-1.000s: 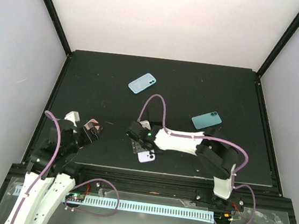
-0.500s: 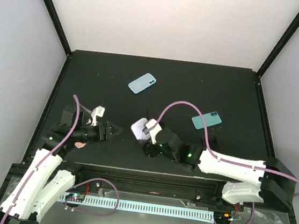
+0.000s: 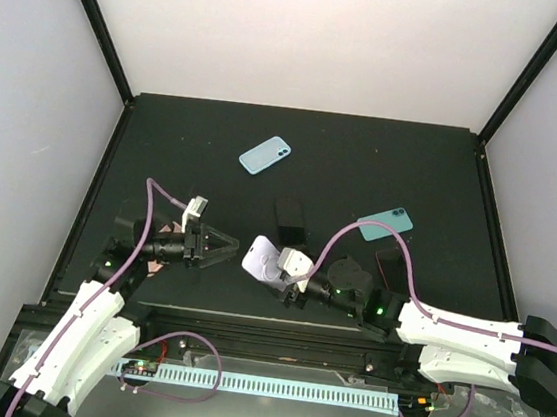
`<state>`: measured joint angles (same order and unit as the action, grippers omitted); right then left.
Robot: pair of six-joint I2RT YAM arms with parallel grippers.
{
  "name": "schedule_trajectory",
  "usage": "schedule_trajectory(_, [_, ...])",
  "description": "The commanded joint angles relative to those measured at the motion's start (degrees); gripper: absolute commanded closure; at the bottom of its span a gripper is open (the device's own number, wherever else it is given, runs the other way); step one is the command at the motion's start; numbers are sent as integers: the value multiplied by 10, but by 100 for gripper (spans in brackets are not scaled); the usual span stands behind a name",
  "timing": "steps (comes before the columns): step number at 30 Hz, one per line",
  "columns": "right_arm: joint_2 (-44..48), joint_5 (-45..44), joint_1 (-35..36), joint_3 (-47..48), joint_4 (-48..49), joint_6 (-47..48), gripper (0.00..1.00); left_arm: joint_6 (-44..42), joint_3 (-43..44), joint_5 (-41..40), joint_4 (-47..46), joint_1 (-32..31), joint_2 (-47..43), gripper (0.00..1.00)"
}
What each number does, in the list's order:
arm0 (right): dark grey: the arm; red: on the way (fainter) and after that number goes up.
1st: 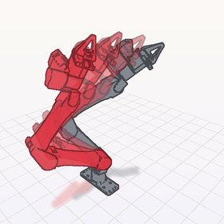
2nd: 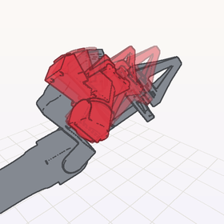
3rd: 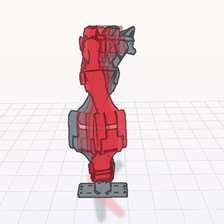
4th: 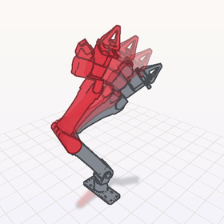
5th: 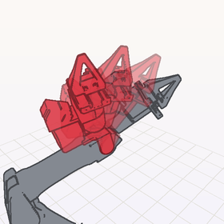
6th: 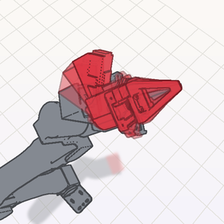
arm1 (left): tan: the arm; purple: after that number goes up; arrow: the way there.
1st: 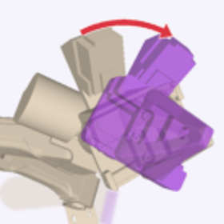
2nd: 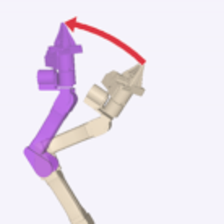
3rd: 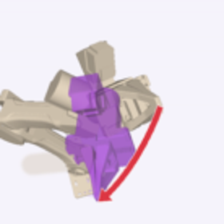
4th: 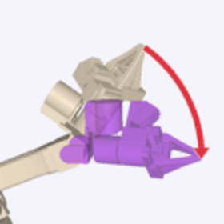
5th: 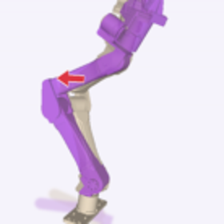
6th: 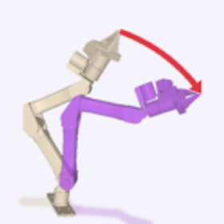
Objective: Put the phone into the phone case
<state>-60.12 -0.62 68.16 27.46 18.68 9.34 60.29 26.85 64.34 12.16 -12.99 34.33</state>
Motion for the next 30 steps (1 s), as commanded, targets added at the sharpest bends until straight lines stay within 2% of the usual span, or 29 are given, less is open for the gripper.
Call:
schedule_trajectory(1, [6,20,4,13,57,28,33,61,3,39,-85,-6,-11,35])
schedule_trajectory(5, [-5,30,4,29,54,19,33,99,-9,60,-136,-15,-9,37])
schedule_trajectory(9, [-13,39,7,39,54,21,33,111,-10,59,-144,-25,-11,39])
schedule_trajectory(13, [-21,38,10,44,57,20,33,115,-19,53,-143,-34,-8,44])
schedule_trajectory(17, [-32,38,13,44,57,22,34,149,-28,54,-183,-41,-10,51])
schedule_trajectory(20, [-38,35,14,45,57,21,33,188,-31,58,-215,-44,-12,60])
schedule_trajectory(25, [-45,23,16,38,65,20,33,281,-51,57,-316,-47,-22,83])
schedule_trajectory(28, [-45,19,16,33,73,15,33,287,-44,55,-312,-48,-28,97])
schedule_trajectory(30, [-43,21,17,31,75,10,33,285,-41,52,-308,-48,-27,98])
